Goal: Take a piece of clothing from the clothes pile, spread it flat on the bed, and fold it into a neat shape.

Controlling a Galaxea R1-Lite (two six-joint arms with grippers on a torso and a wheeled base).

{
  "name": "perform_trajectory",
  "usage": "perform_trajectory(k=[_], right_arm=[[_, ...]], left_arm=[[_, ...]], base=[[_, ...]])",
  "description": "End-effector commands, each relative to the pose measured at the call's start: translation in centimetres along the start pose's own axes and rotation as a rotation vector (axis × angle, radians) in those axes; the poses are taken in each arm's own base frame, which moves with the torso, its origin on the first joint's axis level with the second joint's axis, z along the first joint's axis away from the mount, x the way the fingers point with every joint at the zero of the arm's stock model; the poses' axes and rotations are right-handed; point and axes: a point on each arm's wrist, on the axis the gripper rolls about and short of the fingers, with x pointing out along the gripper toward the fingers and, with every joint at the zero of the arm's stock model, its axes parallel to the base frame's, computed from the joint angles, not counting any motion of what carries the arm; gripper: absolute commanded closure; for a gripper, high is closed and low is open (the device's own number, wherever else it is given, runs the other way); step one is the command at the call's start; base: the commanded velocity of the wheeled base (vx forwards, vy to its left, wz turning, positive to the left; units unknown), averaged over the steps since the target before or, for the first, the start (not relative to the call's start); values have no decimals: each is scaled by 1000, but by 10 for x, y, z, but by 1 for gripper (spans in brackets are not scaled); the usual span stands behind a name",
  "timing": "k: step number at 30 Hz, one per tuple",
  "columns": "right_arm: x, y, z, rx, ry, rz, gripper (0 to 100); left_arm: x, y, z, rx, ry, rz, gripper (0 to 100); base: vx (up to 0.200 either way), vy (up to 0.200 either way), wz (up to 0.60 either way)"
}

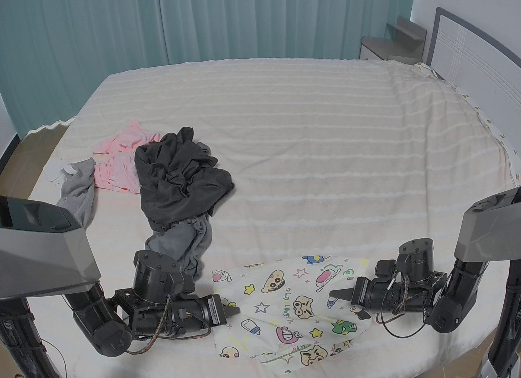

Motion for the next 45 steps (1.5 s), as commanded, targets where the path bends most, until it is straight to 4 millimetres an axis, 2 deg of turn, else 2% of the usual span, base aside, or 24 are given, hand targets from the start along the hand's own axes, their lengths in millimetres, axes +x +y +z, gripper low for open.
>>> perform_trajectory(k=[1,9,35,45], right_arm=[[0,1,0,-3,2,4,100],[-2,9,-6,-20,17,22,100],[0,15,-14,-36,48,35,100],[3,19,-19,-15,60,42,100]], left_arm=[[-4,2,-3,-4,7,8,100],[-14,4,-9,-9,12,26,100],[-32,8,-18,-19,13,54,100],[-33,13,-20,-29,-10,102,100]], base=[[0,200,0],[0,200,0],[0,200,0],[0,200,0]])
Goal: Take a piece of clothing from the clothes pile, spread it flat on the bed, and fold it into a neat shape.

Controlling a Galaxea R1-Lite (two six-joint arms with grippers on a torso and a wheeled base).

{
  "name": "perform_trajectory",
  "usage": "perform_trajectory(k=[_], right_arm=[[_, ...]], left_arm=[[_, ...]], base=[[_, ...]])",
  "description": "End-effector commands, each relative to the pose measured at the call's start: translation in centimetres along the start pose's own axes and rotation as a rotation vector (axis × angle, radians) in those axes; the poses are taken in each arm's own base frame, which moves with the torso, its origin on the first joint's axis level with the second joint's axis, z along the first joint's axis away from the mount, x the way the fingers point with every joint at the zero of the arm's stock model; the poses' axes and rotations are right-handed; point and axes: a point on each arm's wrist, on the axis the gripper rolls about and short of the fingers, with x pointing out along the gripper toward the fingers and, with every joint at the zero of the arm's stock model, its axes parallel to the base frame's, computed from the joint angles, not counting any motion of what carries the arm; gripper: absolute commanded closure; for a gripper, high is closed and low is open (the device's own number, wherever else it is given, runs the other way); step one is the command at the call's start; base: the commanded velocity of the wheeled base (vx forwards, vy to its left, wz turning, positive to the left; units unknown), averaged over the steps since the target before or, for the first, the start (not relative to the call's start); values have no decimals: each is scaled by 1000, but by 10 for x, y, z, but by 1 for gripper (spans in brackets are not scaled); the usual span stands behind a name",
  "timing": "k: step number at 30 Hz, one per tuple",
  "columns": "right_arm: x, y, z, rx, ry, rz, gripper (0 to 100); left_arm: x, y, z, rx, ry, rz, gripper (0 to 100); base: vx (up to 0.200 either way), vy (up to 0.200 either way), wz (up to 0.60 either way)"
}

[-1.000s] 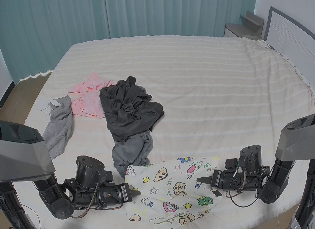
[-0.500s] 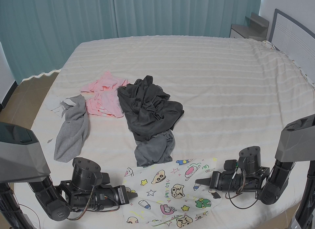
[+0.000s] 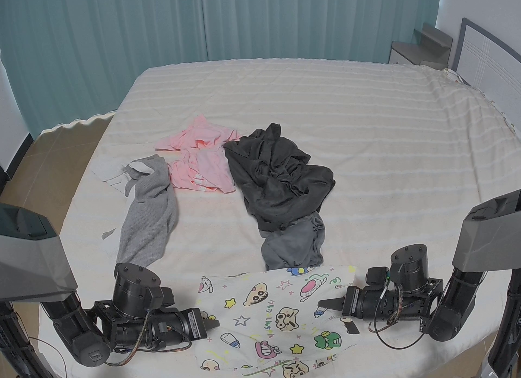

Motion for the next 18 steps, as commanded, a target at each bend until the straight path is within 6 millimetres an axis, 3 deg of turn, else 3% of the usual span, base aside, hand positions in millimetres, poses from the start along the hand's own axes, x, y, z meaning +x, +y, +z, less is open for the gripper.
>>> perform_trajectory(k=[1,18], right_arm=[[1,1,-1,3,3,4,100],[1,1,-2,-2,-11,21,100]], left_arm=[[-1,1,-2,-3,3,8,100],[-5,5,-7,-7,17,26,100]], base=[[0,0,0],[0,0,0]])
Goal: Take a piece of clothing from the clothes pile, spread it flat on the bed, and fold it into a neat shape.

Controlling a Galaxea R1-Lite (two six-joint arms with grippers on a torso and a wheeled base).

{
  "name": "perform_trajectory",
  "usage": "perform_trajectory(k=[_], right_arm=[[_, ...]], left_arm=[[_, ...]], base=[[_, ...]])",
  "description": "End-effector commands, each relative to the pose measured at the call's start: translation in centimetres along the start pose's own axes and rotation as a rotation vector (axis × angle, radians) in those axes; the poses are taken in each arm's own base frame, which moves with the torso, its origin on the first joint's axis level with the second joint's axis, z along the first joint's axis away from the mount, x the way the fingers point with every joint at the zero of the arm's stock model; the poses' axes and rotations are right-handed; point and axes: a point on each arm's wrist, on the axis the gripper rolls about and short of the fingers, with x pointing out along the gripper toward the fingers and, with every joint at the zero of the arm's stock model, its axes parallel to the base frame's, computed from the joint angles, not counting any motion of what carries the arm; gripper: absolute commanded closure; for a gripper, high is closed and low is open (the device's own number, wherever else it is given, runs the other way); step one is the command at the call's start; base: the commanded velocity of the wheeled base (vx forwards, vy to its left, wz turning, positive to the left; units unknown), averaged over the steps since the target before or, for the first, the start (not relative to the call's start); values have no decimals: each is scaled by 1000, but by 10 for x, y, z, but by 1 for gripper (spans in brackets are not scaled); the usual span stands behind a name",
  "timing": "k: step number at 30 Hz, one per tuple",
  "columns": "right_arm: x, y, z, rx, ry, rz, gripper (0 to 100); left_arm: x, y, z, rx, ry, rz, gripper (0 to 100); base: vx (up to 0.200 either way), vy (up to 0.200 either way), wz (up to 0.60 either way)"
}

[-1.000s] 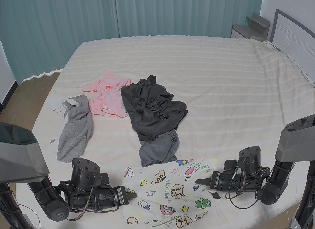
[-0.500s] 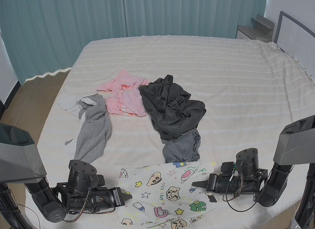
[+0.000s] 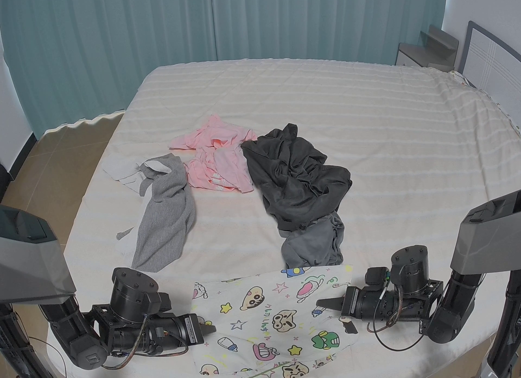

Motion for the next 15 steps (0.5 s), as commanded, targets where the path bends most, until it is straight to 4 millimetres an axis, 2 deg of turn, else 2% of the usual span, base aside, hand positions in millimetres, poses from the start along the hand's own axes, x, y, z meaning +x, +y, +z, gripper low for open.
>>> perform_trajectory(k=[1,4,5,7,8,15], right_arm=[[0,-1,0,1,3,-2,100],[1,-3,-2,5,10,-10,100],[1,-3,-2,6,11,-11,100],[2,-4,-3,8,12,-12,100],[1,-4,-2,7,11,-13,0],[-6,-5,-2,14,0,-26,0]], left_arm=[[0,0,0,0,-1,-1,100],[1,-1,1,1,-3,-3,100],[1,0,1,0,-2,-2,0],[1,-1,1,-1,-4,-4,0],[1,-1,2,-2,-4,-2,0],[-1,0,1,-2,-21,13,0]], base=[[0,0,0],[0,0,0],[0,0,0],[0,0,0],[0,0,0],[0,0,0]])
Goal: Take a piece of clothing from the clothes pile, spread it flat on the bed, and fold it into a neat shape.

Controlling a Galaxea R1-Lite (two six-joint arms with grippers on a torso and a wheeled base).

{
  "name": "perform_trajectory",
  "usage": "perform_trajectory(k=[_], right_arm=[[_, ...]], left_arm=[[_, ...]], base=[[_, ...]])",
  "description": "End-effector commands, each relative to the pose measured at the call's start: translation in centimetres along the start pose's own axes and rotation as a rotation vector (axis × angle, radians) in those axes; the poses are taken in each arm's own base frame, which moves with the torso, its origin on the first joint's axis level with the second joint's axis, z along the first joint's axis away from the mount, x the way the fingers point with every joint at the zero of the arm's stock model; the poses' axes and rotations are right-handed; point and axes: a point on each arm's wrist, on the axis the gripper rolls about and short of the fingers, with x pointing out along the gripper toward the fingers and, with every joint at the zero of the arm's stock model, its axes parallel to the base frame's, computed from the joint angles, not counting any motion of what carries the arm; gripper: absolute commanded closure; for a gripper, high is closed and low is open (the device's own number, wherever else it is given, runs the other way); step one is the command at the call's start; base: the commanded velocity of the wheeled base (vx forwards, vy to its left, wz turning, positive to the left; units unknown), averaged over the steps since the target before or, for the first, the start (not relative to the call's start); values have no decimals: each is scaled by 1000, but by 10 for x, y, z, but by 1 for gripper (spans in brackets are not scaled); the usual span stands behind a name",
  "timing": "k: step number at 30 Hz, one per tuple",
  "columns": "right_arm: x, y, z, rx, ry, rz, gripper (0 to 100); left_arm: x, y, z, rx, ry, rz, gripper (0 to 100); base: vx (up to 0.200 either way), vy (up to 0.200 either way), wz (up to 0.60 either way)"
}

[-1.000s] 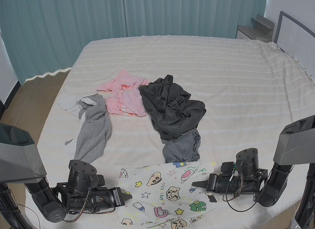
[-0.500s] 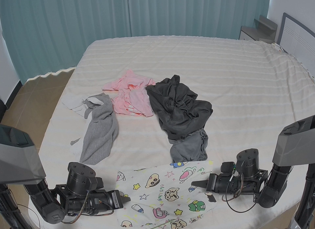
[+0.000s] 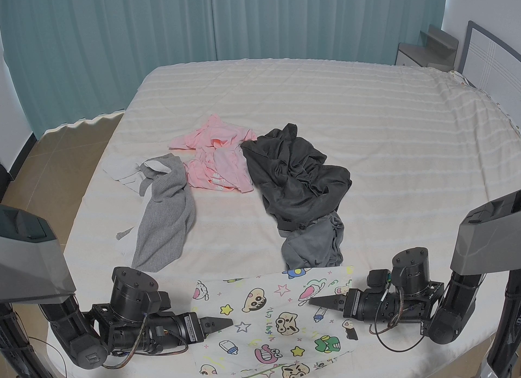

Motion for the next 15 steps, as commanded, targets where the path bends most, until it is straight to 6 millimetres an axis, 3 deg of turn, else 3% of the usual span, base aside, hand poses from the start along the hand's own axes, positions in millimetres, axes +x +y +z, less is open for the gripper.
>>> perform_trajectory(k=[1,8,12,13,15], right_arm=[[-6,0,0,4,-7,-7,0],[-32,3,6,5,-128,-72,0],[-69,13,16,1,-236,-42,0],[-69,13,16,1,-236,-42,0],[-105,25,19,-29,-345,3,0]], left_arm=[[-2,1,0,-1,-16,13,0],[-30,-8,1,18,-102,-30,0],[-56,-14,2,32,-180,-90,0],[-56,-14,2,32,-180,-90,0],[-82,-21,4,45,-270,-161,0]], base=[[0,0,0],[0,0,0],[0,0,0],[0,0,0],[0,0,0]])
